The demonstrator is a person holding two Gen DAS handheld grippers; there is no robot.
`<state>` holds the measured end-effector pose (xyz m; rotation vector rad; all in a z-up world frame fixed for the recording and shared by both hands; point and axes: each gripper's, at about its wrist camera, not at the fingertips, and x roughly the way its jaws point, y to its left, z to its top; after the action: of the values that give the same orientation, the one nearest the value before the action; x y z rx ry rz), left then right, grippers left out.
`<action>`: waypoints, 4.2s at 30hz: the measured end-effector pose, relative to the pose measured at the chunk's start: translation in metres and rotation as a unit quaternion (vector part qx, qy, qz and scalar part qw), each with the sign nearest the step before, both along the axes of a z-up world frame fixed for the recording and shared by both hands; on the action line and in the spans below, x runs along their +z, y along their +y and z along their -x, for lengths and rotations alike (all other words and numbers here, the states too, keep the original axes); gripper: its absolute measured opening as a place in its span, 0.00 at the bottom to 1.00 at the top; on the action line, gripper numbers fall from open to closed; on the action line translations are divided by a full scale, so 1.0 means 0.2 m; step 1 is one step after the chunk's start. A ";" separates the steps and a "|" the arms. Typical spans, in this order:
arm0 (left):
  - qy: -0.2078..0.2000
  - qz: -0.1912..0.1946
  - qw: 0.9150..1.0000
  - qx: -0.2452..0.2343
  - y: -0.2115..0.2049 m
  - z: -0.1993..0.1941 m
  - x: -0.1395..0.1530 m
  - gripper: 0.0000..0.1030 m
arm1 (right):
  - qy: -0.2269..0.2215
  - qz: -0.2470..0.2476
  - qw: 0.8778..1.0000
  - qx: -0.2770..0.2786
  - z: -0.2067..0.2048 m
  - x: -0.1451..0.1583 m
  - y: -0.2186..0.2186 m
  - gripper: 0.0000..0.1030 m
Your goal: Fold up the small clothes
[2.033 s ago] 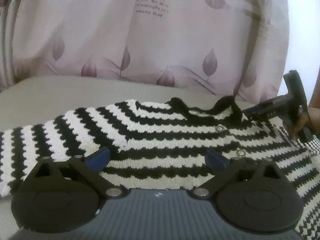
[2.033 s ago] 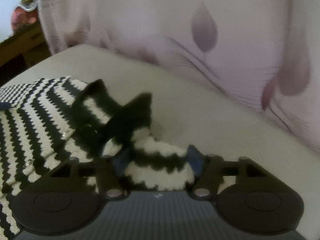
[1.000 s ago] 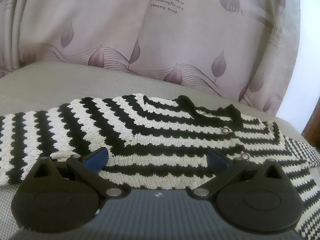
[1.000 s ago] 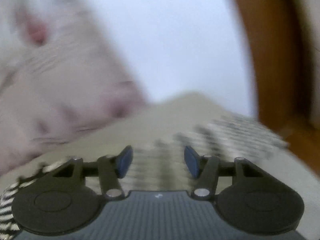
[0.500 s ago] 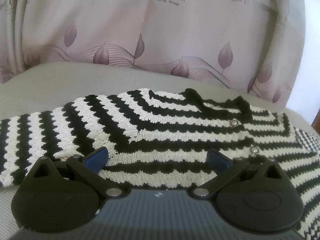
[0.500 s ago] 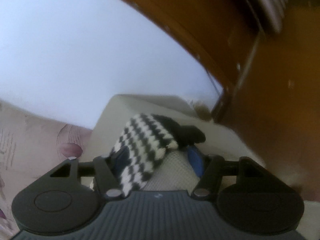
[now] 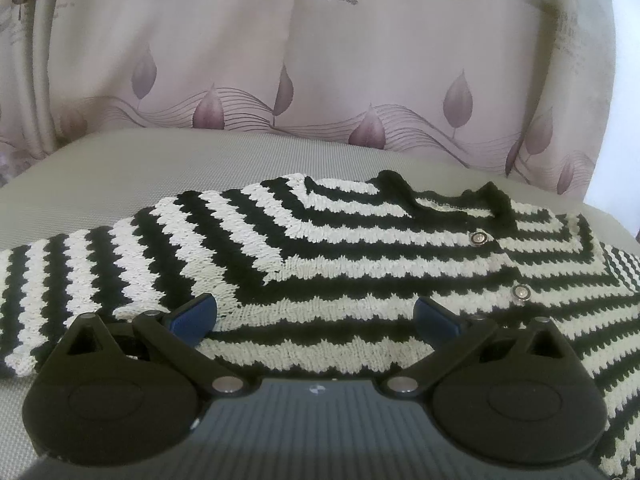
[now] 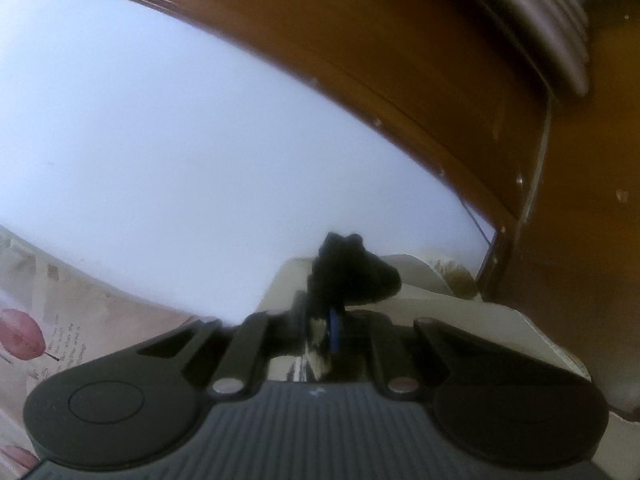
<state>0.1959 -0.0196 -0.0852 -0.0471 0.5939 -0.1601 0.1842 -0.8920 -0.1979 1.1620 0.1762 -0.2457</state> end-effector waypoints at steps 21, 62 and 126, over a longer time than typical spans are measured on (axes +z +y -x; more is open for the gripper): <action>-0.030 0.078 0.996 0.029 0.12 0.05 0.03 1.00 | -0.129 0.045 0.985 0.107 -0.18 0.78 0.75 0.10; -0.038 0.177 0.979 0.093 0.29 0.07 0.04 1.00 | -0.076 -0.001 0.904 0.420 -0.71 0.38 2.81 0.10; -0.009 0.282 0.948 0.147 0.67 0.36 0.15 0.92 | -0.070 0.247 0.862 0.437 -0.07 0.50 2.64 0.74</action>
<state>0.1230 0.1147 -0.0556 -0.6861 0.5016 -0.0358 0.1987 -0.3634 -0.0985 0.4941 0.4642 0.5765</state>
